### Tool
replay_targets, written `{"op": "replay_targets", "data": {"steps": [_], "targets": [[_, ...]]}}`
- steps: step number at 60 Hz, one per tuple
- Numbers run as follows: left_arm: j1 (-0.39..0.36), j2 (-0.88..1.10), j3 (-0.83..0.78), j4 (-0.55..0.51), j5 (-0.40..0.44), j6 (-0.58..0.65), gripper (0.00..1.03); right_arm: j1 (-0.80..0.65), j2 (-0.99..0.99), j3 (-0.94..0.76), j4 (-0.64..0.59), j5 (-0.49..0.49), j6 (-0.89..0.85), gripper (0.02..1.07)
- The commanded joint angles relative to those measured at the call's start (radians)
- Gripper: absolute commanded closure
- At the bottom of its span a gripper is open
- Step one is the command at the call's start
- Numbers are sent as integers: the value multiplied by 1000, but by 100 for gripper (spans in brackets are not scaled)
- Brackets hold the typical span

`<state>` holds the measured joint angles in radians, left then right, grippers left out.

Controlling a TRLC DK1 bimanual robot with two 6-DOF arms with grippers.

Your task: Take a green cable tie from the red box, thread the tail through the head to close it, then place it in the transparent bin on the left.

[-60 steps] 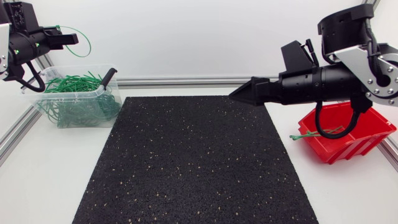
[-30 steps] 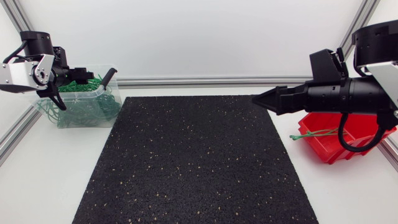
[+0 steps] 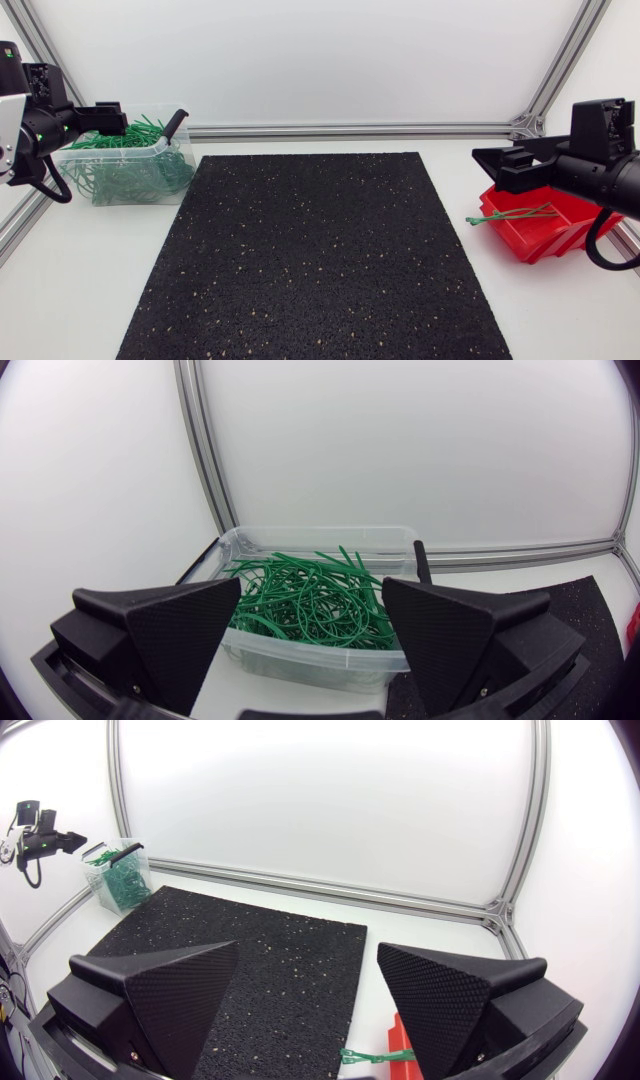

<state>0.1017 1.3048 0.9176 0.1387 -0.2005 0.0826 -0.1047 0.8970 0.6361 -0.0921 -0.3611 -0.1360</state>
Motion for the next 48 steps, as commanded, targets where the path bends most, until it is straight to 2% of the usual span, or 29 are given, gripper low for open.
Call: {"op": "replay_targets", "data": {"steps": [1,21,48], "targets": [[-23,-75,-86,7,-7,3,3,-43,-35,-55,23,11,-34,6],[-83,-343,-330,24,-5,-4,3,-139,-270,-228,69,24,-25,6],[-175,-657,-591,36,-5,-44,3,-80,-518,-391,79,129,25,6]]}}
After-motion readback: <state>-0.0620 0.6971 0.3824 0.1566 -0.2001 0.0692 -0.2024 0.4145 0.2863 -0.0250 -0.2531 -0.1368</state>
